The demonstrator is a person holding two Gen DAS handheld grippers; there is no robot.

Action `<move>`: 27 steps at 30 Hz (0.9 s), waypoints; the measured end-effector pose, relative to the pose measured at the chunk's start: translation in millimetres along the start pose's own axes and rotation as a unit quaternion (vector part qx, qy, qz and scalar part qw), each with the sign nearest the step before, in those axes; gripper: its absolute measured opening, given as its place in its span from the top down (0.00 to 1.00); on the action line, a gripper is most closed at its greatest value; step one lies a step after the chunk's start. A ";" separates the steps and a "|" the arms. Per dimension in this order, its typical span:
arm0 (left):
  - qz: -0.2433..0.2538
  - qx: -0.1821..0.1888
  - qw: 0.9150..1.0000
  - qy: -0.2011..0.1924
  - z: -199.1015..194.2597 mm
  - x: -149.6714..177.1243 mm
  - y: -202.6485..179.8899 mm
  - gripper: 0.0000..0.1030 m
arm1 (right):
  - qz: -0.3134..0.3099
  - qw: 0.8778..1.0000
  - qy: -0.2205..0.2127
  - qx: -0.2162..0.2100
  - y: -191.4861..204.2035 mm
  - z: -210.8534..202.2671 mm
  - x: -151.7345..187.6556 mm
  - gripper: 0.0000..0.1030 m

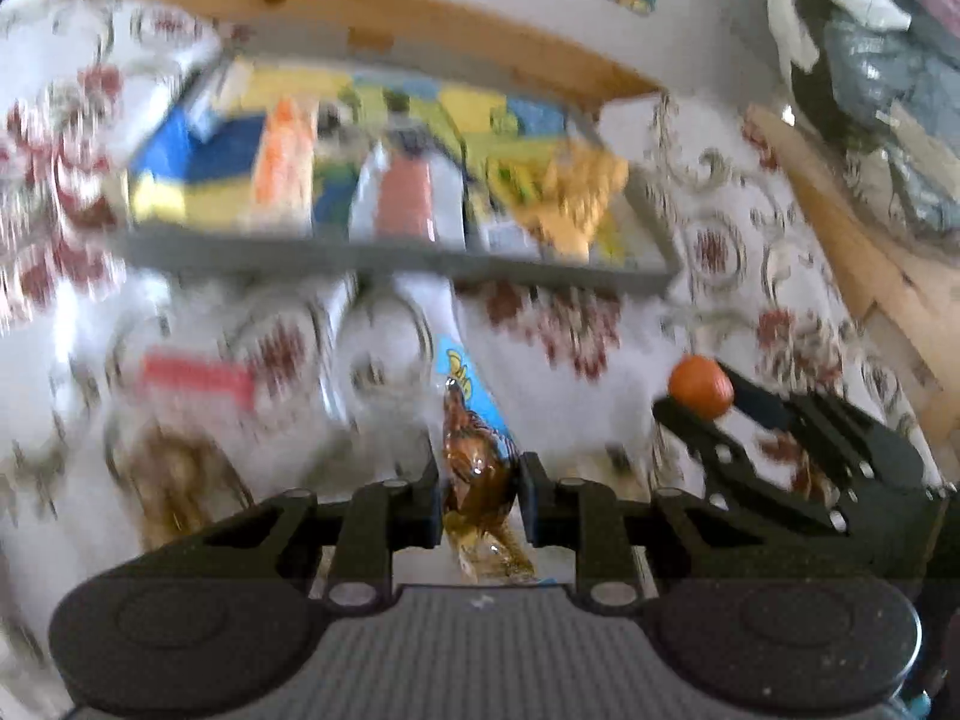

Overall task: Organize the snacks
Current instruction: 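Carry the orange and jerky pack up over the grey tray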

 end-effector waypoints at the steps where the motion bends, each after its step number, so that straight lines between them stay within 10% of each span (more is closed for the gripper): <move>1: 0.008 -0.004 1.000 -0.011 -1.6 -10.1 1.7 0.75 | 0.005 1.000 -0.001 0.001 1.2 0.9 -6.1 0.64; 15: 0.063 -0.060 0.991 -0.106 32.3 -130.9 21.7 0.75 | -0.006 0.999 -0.035 -0.016 10.2 80.2 -94.0 0.64; 27: 0.026 -0.066 0.990 -0.118 70.8 -144.6 51.6 0.75 | 0.016 0.999 0.038 0.007 -6.1 155.9 -95.2 0.64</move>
Point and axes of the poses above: each gripper's, at about its wrist camera, not at the fingertips, and z roughly the way its jaws point, y to its left, x to its underside, the point moved 4 cm from there along z, roughly the way its jaws point, and after that the axes turned 13 degrees about x, right-handed, at the moved point
